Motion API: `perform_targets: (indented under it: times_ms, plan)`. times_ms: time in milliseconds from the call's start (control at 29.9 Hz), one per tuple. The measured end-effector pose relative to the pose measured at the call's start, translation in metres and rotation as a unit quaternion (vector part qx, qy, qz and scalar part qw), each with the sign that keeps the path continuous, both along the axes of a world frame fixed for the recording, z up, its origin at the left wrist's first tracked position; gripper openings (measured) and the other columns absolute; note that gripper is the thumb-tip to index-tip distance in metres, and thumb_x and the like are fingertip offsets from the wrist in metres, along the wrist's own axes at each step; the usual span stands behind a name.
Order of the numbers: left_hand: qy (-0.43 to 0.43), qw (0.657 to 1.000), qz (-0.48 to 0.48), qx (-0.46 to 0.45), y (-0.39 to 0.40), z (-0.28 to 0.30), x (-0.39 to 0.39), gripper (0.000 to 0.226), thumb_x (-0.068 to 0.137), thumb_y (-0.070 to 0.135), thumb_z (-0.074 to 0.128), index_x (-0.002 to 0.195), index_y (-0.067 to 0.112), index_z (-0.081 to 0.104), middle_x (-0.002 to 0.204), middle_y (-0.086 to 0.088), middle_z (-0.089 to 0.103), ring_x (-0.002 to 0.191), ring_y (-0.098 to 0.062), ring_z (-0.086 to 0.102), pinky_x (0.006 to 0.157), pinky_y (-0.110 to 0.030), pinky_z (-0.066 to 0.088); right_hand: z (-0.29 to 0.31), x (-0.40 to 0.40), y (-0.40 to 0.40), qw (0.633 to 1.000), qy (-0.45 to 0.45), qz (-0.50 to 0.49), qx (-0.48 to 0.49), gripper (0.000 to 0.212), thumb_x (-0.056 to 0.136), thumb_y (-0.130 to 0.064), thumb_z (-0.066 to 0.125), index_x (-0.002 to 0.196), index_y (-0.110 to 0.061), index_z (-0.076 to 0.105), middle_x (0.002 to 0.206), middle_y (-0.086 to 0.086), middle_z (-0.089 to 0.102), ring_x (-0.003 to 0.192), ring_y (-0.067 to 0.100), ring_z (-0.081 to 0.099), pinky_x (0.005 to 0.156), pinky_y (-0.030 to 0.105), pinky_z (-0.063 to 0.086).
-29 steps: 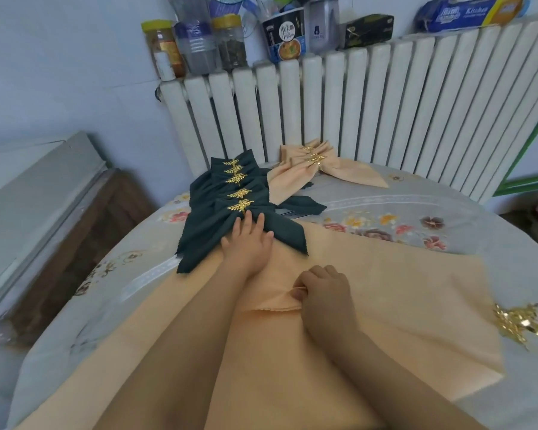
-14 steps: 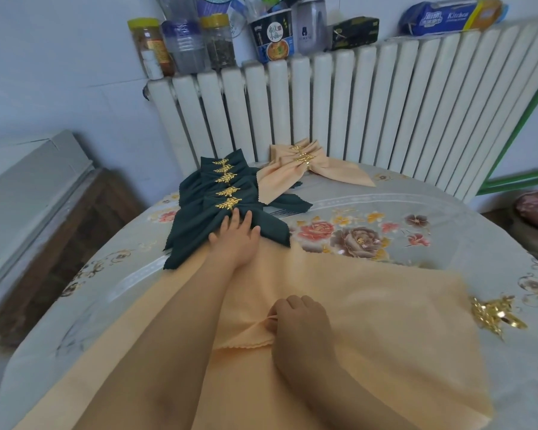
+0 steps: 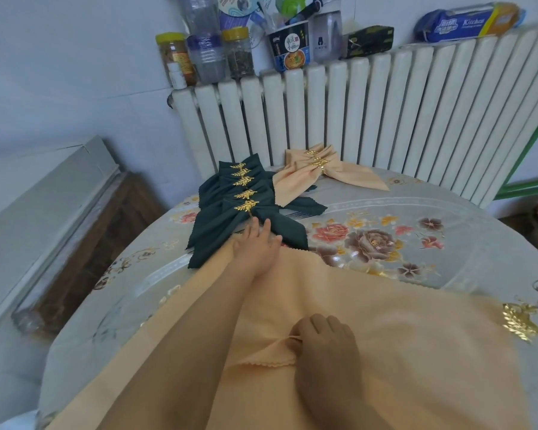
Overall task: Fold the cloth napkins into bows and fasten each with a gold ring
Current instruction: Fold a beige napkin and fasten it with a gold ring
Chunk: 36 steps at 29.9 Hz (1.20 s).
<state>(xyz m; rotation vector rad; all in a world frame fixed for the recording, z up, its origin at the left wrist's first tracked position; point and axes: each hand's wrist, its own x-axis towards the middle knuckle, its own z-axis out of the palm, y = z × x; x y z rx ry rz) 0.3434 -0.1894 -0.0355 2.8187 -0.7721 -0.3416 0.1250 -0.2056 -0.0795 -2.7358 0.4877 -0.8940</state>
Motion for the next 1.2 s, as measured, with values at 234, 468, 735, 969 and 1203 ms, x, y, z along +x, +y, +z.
perform_targets:
  times_ms: [234, 468, 735, 969, 1203]
  plan:
    - [0.044, 0.992, -0.025, -0.118, 0.056, 0.009, -0.076, 0.035, 0.099, 0.033, 0.033, 0.086, 0.015, 0.061, 0.1, -0.004, 0.058, 0.099, -0.024, 0.049, 0.086, -0.036, 0.036, 0.02, -0.011, -0.009, 0.986, -0.002, 0.076, 0.145, 0.012, 0.072, -0.032, 0.06, 0.071, -0.027, 0.071, 0.066, -0.008, 0.058, 0.065, 0.018, 0.056, 0.065, 0.025, 0.034]
    - [0.245, 0.942, -0.114, -0.2, 0.147, 0.053, -0.168, 0.021, 0.092, 0.028, 0.06, 0.109, 0.02, 0.07, 0.093, 0.012, 0.069, 0.081, 0.007, 0.061, 0.072, -0.008, 0.044, 0.068, -0.051, -0.016, 0.947, 0.086, 0.09, 0.295, 0.014, 0.088, -0.029, 0.062, 0.077, -0.023, 0.067, 0.075, -0.01, 0.064, 0.076, 0.009, 0.056, 0.066, 0.018, 0.04]
    - [0.221, 0.934, -0.102, -0.26, 0.189, 0.103, -0.235, 0.028, 0.092, 0.035, 0.059, 0.069, 0.022, 0.069, 0.062, 0.005, 0.045, 0.061, -0.014, 0.038, 0.059, -0.028, 0.028, 0.126, -0.103, -0.008, 0.908, 0.122, 0.138, 0.376, 0.045, 0.084, -0.04, 0.066, 0.072, 0.003, 0.064, 0.056, 0.005, 0.047, 0.05, 0.013, 0.04, 0.046, 0.018, 0.027]
    - [0.235, 0.929, -0.055, -0.28, 0.206, 0.133, -0.281, 0.011, 0.079, 0.022, 0.074, 0.069, 0.018, 0.073, 0.063, 0.002, 0.058, 0.063, -0.016, 0.048, 0.06, -0.026, 0.036, 0.172, -0.16, 0.002, 0.861, 0.219, 0.195, 0.415, 0.047, 0.073, -0.052, 0.067, 0.068, -0.007, 0.056, 0.061, 0.008, 0.035, 0.061, 0.018, 0.037, 0.06, 0.027, 0.028]
    - [0.309, 0.915, -0.074, -0.249, 0.22, 0.137, -0.32, 0.025, 0.083, 0.013, 0.07, 0.06, 0.016, 0.061, 0.052, 0.003, 0.044, 0.048, -0.008, 0.036, 0.048, -0.018, 0.028, 0.178, -0.199, 0.008, 0.796, 0.283, 0.259, 0.468, 0.046, 0.062, -0.055, 0.067, 0.067, -0.011, 0.053, 0.051, -0.002, 0.031, 0.049, 0.01, 0.035, 0.058, 0.025, 0.032]
